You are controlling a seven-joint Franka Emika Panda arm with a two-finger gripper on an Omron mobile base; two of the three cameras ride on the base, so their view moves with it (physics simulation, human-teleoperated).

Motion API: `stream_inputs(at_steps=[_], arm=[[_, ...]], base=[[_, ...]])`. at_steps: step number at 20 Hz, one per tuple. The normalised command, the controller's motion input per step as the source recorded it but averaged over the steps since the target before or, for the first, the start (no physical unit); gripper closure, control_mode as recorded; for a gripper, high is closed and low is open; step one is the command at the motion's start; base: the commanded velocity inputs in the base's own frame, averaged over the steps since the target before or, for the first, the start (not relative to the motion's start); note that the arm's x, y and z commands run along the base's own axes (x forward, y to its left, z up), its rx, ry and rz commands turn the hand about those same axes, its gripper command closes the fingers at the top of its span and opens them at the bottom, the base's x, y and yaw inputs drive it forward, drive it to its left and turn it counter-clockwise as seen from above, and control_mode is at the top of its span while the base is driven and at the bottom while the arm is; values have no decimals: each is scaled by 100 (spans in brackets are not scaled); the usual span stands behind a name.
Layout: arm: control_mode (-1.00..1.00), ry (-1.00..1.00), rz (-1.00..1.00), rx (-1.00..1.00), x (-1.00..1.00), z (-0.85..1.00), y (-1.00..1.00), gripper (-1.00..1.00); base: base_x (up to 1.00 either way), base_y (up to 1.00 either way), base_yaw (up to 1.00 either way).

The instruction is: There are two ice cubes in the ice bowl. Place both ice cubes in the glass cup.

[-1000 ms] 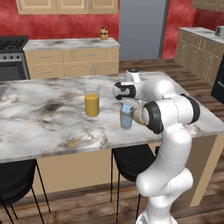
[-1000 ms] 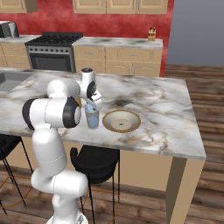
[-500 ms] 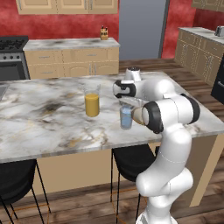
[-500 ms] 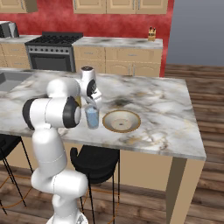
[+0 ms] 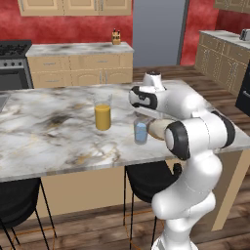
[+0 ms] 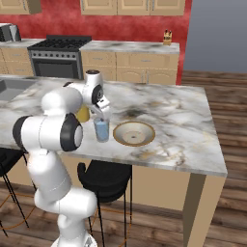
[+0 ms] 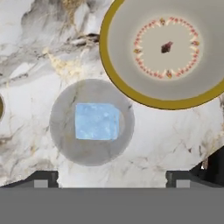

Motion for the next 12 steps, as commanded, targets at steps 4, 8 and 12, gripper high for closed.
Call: stream_inputs(at_steps=[4, 8, 12], arm=[[-100, -13, 8, -1, -100, -32, -11, -100], [-100, -53, 22, -21, -100, -27, -24, -100], [-100, -85, 29, -41, -77, -3, -21, -100]], base=[[0, 0, 0], [0, 0, 0], [0, 0, 0]])
